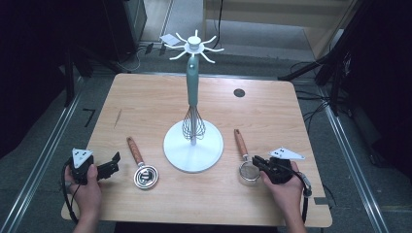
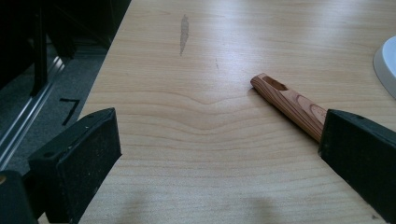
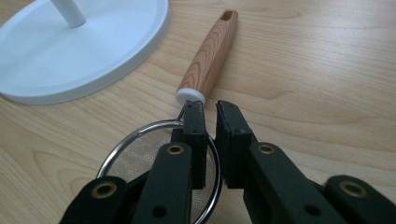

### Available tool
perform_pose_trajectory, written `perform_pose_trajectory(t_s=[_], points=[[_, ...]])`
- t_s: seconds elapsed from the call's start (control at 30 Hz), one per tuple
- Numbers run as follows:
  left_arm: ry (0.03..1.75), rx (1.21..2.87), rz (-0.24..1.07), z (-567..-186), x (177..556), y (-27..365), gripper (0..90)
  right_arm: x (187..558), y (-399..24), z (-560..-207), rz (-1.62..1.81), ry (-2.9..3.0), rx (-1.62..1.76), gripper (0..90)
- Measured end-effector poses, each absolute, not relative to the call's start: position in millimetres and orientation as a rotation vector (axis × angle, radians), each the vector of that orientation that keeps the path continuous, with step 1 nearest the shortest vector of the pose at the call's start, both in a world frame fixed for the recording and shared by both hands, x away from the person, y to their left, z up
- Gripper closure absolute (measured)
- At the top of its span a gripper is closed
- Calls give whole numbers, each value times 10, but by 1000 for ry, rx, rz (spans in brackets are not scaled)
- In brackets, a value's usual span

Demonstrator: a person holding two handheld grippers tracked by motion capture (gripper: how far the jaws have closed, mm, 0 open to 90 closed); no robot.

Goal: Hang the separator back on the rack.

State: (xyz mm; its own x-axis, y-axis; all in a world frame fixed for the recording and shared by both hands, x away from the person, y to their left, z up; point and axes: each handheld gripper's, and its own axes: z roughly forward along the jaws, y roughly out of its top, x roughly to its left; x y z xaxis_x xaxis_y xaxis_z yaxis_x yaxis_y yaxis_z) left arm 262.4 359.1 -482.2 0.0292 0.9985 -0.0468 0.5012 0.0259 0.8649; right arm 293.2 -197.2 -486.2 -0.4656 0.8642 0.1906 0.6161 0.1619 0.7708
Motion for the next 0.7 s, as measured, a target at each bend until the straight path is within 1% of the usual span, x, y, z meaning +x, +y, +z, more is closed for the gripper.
perform_pose_trajectory(t_s=[0.2,0.3,0.4,0.47,0.7], points=[[1568,1570,855,-4822,2624,3590,0,2952,-1987,-4909,1153,2168,1445,830],[1568,1571,855,-4822,2624,3591,0,2960,-1985,-4898,1141,2163,1450,803],[1568,1570,856,-4822,2624,3590,0,2970,-1975,-4867,1132,2157,1479,743],[1569,1570,856,-4822,2624,3591,0,2978,-1954,-4842,1117,2158,1494,720],[1569,1568,856,-4822,2623,3593,0,3043,-1887,-4729,1107,2144,1591,686]])
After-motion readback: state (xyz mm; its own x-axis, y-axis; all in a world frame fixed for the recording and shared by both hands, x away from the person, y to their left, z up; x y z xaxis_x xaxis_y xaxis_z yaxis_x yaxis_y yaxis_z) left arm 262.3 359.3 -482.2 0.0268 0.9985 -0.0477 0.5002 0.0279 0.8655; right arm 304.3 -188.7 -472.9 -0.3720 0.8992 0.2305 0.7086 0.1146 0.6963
